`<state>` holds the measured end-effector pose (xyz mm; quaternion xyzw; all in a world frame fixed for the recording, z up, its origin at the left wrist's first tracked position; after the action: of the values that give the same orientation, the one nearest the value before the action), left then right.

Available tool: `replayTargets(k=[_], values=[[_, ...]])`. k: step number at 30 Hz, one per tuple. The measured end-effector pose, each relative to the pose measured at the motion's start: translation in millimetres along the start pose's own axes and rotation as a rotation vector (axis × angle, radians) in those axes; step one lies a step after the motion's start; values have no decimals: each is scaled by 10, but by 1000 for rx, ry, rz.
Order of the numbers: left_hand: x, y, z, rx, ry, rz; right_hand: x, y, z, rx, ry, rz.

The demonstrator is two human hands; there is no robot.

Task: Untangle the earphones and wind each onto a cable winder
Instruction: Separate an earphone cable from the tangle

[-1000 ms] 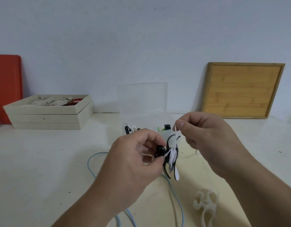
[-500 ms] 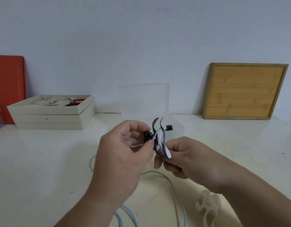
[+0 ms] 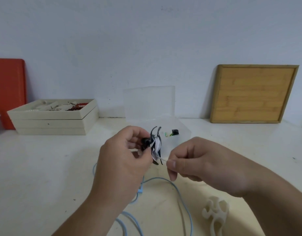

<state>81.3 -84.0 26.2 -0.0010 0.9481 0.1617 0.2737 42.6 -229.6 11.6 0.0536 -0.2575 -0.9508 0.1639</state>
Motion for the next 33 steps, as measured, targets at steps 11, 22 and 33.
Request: replayTargets(k=[11, 22, 33], values=[[126, -294, -99, 98, -24, 278, 152, 593, 54, 76, 40, -639], [96, -284, -109, 391, 53, 276, 30, 527, -285, -142, -83, -613], [48, -76, -37, 410, 114, 59, -77, -18, -230, -66, -156, -124]])
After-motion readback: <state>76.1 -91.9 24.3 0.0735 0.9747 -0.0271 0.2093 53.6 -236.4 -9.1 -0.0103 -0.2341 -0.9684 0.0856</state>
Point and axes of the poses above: each hand's wrist, its own x-axis away from the middle knuckle, its own y-axis out of the back of the hand, z = x × y, the point moved 9 cm from there along -x, towards the middle knuckle, and after that the axes turned 2 degrees about -x, right-handed, at the moved point
